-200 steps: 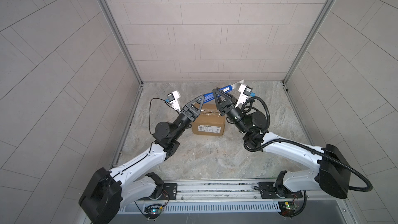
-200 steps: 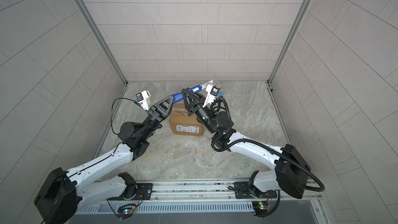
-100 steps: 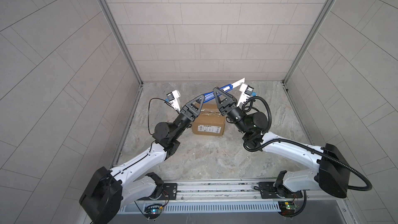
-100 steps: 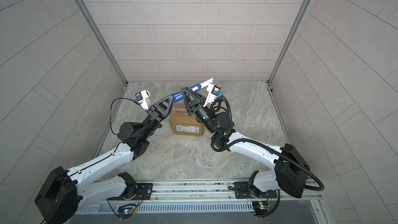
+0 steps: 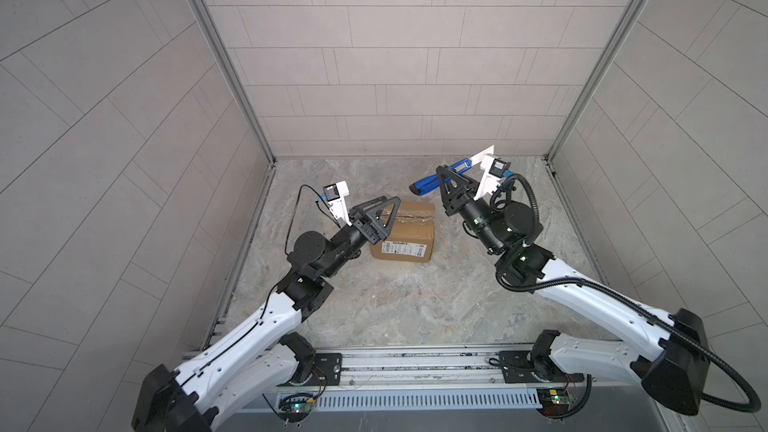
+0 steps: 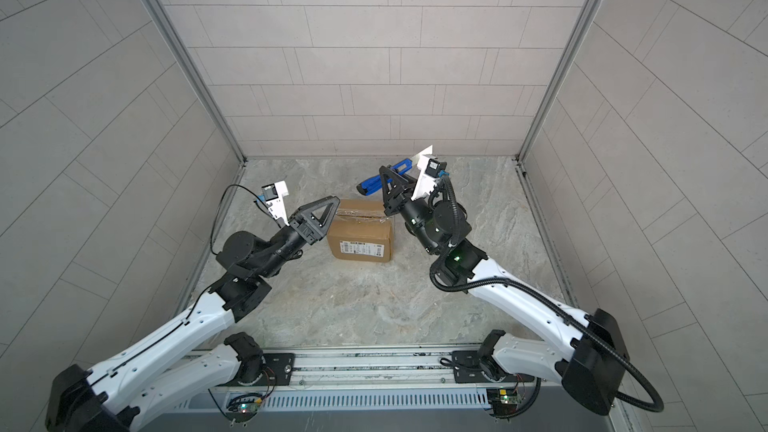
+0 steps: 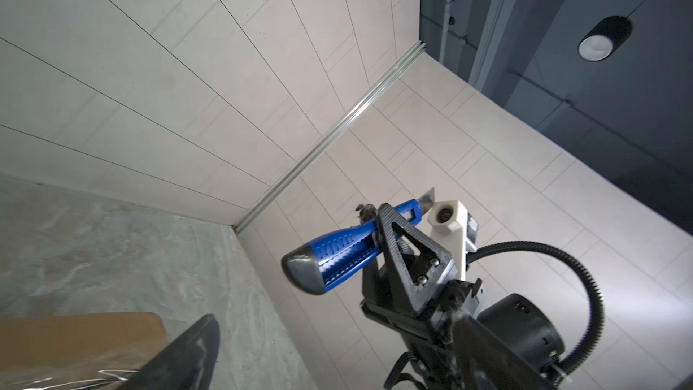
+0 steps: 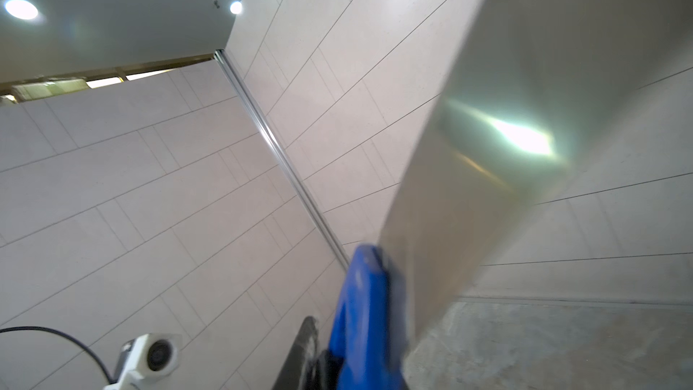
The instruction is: Unpack the express box
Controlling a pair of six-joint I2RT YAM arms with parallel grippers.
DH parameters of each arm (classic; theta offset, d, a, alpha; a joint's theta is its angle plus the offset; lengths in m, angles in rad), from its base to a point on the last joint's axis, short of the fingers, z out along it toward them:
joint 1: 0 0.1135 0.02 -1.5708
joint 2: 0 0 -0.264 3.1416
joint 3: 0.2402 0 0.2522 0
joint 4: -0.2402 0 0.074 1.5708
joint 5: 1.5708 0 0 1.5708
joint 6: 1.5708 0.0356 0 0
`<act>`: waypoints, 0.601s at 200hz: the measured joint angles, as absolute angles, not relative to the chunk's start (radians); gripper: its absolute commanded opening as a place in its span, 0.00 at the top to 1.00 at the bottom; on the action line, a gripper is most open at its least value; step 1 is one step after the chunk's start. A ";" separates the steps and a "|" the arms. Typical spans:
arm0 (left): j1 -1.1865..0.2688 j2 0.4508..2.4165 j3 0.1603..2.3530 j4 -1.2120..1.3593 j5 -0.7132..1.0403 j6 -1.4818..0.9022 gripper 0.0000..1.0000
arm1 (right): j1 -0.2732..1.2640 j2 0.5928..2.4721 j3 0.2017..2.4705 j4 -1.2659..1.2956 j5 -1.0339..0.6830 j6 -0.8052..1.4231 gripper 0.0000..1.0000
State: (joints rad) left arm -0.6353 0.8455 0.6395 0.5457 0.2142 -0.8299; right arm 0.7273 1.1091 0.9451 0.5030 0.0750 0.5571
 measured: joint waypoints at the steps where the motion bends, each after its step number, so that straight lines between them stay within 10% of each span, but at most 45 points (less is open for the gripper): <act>1: -0.635 0.841 0.643 0.532 0.211 -0.821 0.00 | 0.727 1.107 0.947 0.494 0.075 0.553 1.00; 120: -0.521 1.020 0.955 0.195 0.667 -0.367 0.32 | 0.710 1.073 1.134 -0.287 -0.337 0.088 1.00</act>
